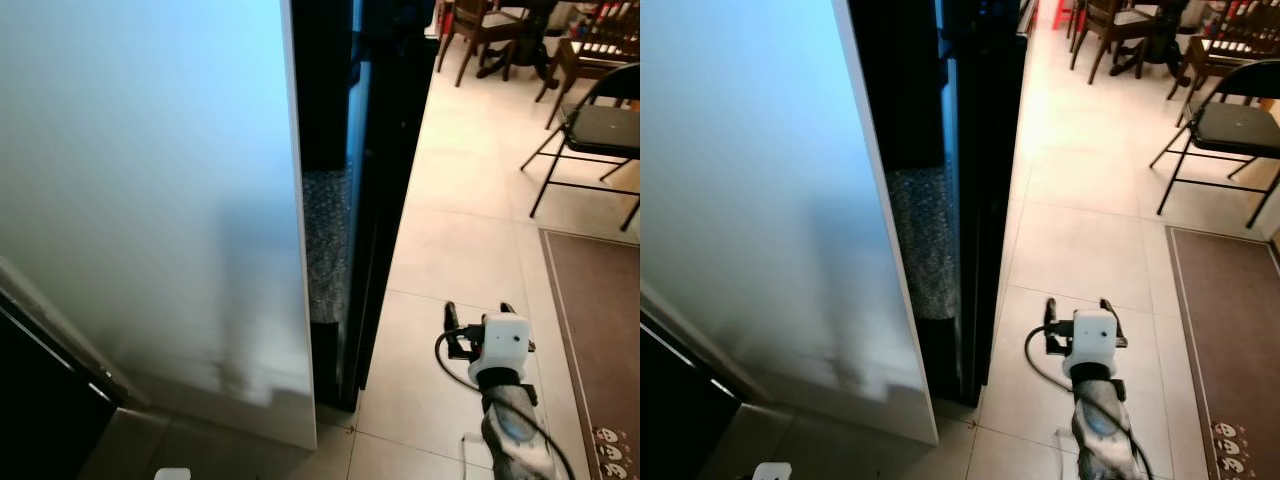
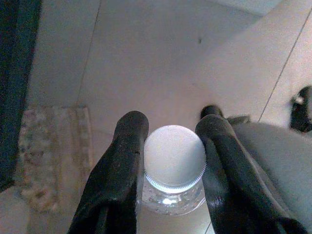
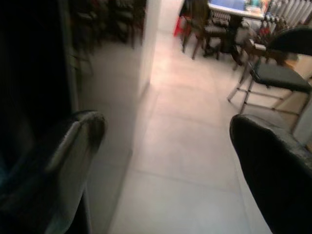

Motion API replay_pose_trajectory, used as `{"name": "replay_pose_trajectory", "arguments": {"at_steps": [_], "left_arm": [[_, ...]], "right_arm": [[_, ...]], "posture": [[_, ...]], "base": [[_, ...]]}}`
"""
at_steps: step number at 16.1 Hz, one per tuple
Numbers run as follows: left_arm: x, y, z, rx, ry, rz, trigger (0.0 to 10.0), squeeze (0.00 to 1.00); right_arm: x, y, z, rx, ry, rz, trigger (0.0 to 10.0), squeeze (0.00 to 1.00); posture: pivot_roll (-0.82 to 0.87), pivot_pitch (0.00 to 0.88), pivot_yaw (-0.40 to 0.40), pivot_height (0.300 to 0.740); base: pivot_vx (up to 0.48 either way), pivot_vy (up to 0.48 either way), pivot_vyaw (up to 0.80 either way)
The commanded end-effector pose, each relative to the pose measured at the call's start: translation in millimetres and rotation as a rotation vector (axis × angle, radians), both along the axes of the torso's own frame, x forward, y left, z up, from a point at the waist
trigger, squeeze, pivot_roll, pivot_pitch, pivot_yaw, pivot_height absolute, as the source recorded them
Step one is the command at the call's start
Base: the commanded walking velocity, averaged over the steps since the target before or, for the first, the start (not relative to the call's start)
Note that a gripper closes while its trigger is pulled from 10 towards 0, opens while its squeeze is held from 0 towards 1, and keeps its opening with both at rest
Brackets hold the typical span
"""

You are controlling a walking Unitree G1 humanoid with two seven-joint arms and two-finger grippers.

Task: Restocking fridge

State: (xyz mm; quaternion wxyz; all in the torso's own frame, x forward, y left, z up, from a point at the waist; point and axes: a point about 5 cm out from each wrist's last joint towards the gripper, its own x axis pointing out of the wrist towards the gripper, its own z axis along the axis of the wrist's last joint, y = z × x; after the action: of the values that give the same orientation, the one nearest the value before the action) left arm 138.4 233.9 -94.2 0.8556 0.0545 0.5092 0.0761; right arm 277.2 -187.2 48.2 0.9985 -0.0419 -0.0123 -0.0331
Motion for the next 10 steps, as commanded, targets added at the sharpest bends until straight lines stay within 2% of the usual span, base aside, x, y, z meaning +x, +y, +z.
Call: {"name": "replay_pose_trajectory", "arguments": {"at_steps": [1, 3, 4, 7, 9, 10], "left_arm": [[-5.0, 5.5, -0.5, 0.021, 0.015, 0.004, 10.0, 0.0], [-2.9, 8.9, 1.2, 0.03, 0.009, 0.006, 10.0, 0.0], [-1.7, 10.7, 2.1, 0.033, 0.001, 0.02, 10.0, 0.0], [1.2, 13.2, 3.8, 0.036, -0.009, 0.034, 10.0, 0.0], [0.7, 12.4, 3.4, 0.036, -0.003, 0.023, 10.0, 0.0], [-0.5, 11.1, 2.5, 0.033, 0.003, 0.015, 10.0, 0.0]], "right_arm": [[0.8, 8.0, 9.4, 0.003, -0.037, 0.021, 10.0, 0.0], [-5.0, 18.7, 22.1, -0.02, -0.083, 0.014, 10.0, 0.0], [-8.4, 19.5, 28.5, -0.012, -0.101, -0.009, 10.0, 0.0], [0.4, 12.9, 46.1, 0.014, -0.132, -0.064, 10.0, 0.0], [1.2, 11.5, 48.6, 0.035, -0.11, -0.092, 10.0, 0.0], [0.2, 14.4, 47.7, 0.085, -0.08, -0.105, 10.0, 0.0]], "posture": [[-0.12, 0.0, 0.025, 0.74], [-0.11, 0.0, 0.022, 0.74], [-0.11, 0.0, 0.023, 0.74], [-0.1, 0.0, 0.018, 0.74], [-0.1, 0.0, 0.016, 0.74], [-0.09, 0.0, 0.015, 0.74]], "base": [[0.0, 0.0, 0.0], [0.0, 0.0, 0.0], [0.0, 0.0, 0.0], [0.0, 0.0, 0.0], [0.0, 0.0, 0.0], [0.0, 0.0, 0.0]]}}
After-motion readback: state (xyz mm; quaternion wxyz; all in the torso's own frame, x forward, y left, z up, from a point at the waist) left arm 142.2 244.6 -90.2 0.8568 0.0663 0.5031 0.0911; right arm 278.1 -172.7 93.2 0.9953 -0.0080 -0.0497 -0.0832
